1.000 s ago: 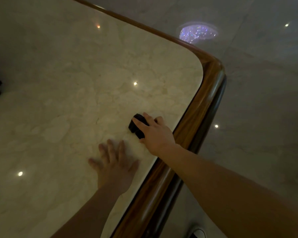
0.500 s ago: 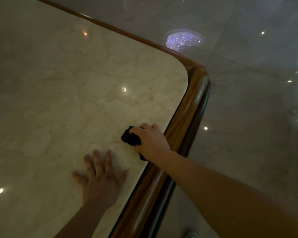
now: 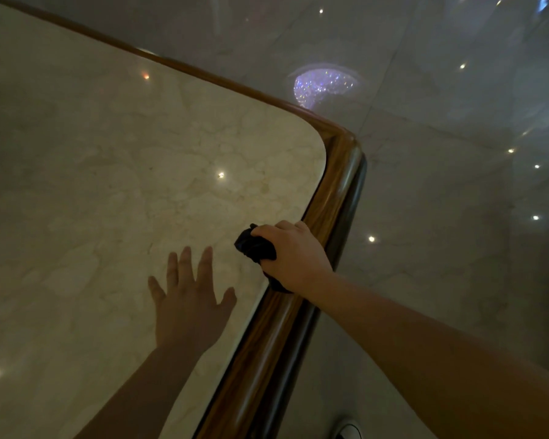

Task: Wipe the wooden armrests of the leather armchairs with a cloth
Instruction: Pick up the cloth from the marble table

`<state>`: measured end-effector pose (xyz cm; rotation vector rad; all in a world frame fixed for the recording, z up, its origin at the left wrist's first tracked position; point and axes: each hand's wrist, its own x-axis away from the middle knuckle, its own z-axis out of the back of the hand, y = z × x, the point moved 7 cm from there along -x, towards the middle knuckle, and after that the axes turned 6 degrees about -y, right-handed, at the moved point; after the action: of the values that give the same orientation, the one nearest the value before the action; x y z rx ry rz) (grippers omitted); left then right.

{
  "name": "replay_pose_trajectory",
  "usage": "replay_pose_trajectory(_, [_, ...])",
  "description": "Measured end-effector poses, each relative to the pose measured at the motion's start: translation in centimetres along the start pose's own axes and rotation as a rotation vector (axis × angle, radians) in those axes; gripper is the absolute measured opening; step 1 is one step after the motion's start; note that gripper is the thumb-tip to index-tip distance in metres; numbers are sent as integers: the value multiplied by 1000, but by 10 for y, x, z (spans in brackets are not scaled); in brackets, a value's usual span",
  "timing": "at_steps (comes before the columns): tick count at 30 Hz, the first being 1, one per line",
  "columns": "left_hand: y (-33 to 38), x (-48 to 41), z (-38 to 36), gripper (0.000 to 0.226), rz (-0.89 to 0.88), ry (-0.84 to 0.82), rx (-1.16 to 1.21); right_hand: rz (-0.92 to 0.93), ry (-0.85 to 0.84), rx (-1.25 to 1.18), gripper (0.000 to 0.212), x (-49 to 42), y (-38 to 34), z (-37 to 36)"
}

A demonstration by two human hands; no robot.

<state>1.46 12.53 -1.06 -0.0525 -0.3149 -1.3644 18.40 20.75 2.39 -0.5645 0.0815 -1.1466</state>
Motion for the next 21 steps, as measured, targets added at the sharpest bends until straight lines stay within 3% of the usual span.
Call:
replay_pose_trajectory(7, [24,18,70,83,-50,72,44,-13,67,-38,54,40,-11,55])
replay_pose_trajectory(21, [101,138,229,81,-381,83,-9,-151,315,-157,54,202,-58,219])
